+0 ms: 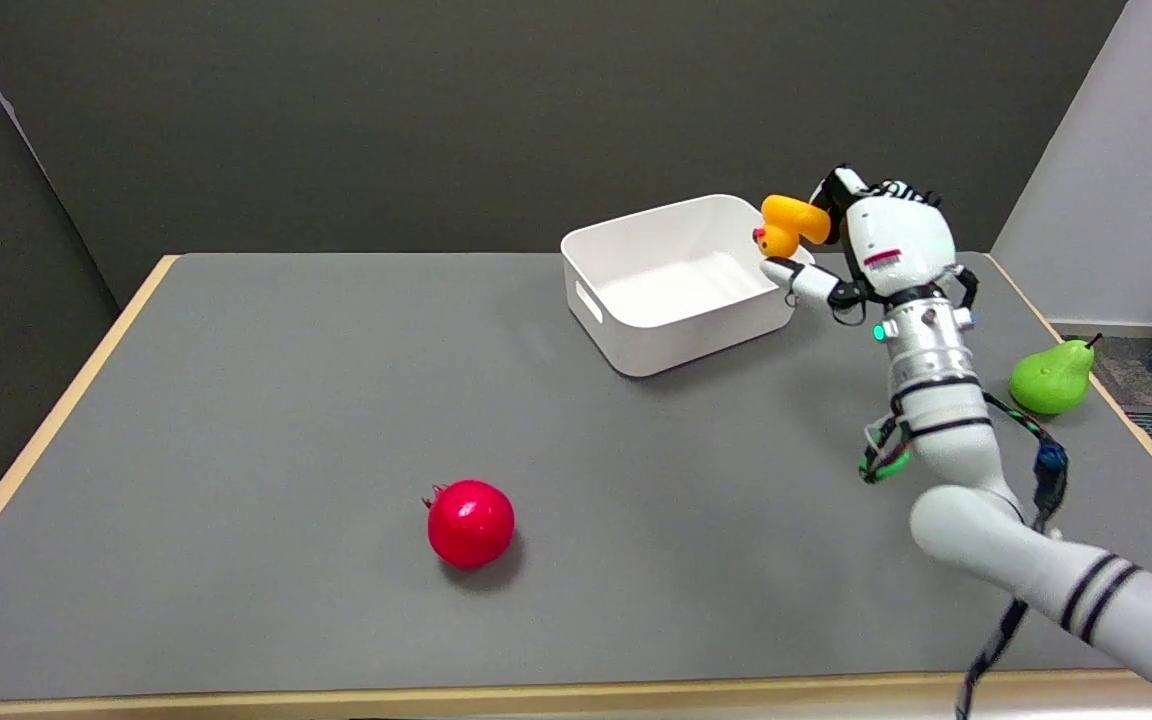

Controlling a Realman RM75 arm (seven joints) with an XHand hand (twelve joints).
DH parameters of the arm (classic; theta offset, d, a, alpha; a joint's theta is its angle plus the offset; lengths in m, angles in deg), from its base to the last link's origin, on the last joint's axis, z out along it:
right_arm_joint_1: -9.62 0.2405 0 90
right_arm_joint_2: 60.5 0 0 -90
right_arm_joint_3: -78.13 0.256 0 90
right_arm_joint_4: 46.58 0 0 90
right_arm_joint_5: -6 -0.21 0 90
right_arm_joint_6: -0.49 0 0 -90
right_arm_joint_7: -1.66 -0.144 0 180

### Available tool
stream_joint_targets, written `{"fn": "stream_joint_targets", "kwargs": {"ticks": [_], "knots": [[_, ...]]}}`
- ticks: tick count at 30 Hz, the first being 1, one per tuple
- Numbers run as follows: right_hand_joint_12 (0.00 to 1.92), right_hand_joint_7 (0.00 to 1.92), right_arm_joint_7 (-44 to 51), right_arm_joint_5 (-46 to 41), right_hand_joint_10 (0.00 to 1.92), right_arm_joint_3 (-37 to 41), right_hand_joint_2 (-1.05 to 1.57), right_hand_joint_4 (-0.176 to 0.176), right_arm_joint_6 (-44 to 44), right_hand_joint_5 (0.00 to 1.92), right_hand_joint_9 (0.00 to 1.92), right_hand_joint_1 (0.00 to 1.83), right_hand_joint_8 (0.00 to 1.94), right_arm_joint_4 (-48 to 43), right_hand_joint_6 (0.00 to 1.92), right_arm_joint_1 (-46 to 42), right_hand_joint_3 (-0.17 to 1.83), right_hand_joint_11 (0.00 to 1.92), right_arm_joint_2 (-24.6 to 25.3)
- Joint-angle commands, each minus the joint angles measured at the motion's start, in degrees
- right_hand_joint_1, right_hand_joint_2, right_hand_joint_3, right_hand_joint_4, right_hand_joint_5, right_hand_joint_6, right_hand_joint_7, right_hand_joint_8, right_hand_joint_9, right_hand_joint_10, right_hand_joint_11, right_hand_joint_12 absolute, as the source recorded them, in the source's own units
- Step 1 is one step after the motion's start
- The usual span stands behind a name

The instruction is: Place the yellow duck into the white box.

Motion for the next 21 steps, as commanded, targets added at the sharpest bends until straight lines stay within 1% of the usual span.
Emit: {"fn": "stream_joint_targets", "kwargs": {"ticks": [1, 3, 5, 7, 11, 14, 16, 18, 20, 21], "knots": [[1.9, 0.88, 1.1, -6.5, 1.34, -12.5, 1.2, -0.114, -12.9, 0.58, 0.75, 1.18, 1.24, 21.1, 1.58, 25.2, 0.13, 0.46, 5.8], [1.9, 0.88, 0.9, -6.5, 1.34, -13.8, 1.19, -0.113, -13.9, 0.58, 0.75, 1.18, 1.24, 22.4, 1.58, 26.7, 0.13, 0.46, 6.2], [1.86, 0.87, 0.2, -6.5, 1.32, -15.2, 1.22, -0.123, -14.6, 0.57, 0.75, 1.18, 1.25, 23.8, 1.59, 27.9, 0.09, 0.45, 6.8], [1.86, 0.87, -0.7, -6.4, 1.32, -16.0, 1.22, -0.126, -15.0, 0.57, 0.75, 1.18, 1.25, 24.5, 1.59, 28.5, 0.09, 0.45, 7.4], [1.82, 0.87, -1.0, -6.2, 1.3, -16.5, 1.23, -0.123, -15.3, 0.57, 0.75, 1.18, 1.25, 24.4, 1.59, 28.7, 0.07, 0.43, 8.0], [1.83, 0.87, -1.0, -6.6, 1.3, -16.4, 1.22, -0.125, -15.3, 0.57, 0.75, 1.18, 1.24, 24.3, 1.59, 28.2, 0.08, 0.42, 8.1], [1.83, 0.87, -1.0, -9.8, 1.3, -15.9, 1.22, -0.128, -15.2, 0.57, 0.75, 1.18, 1.24, 23.6, 1.59, 27.3, 0.08, 0.42, 8.1], [1.83, 0.88, -1.0, -13.4, 1.3, -15.7, 1.21, -0.12, -14.8, 0.57, 0.75, 1.17, 1.25, 22.7, 1.58, 26.4, 0.11, 0.43, 7.9], [1.81, 0.76, -1.0, -15.0, 1.32, -15.1, 0.88, -0.157, -14.8, 0.52, 0.65, 0.83, 1.06, 22.0, 1.22, 25.5, 0.76, 0.38, 7.8], [1.7, 0.66, -1.0, -15.2, 1.24, -14.7, 0.8, -0.14, -15.0, 0.46, 0.54, 0.71, 0.91, 21.7, 1.0, 24.8, 0.88, 0.32, 7.7]]}}
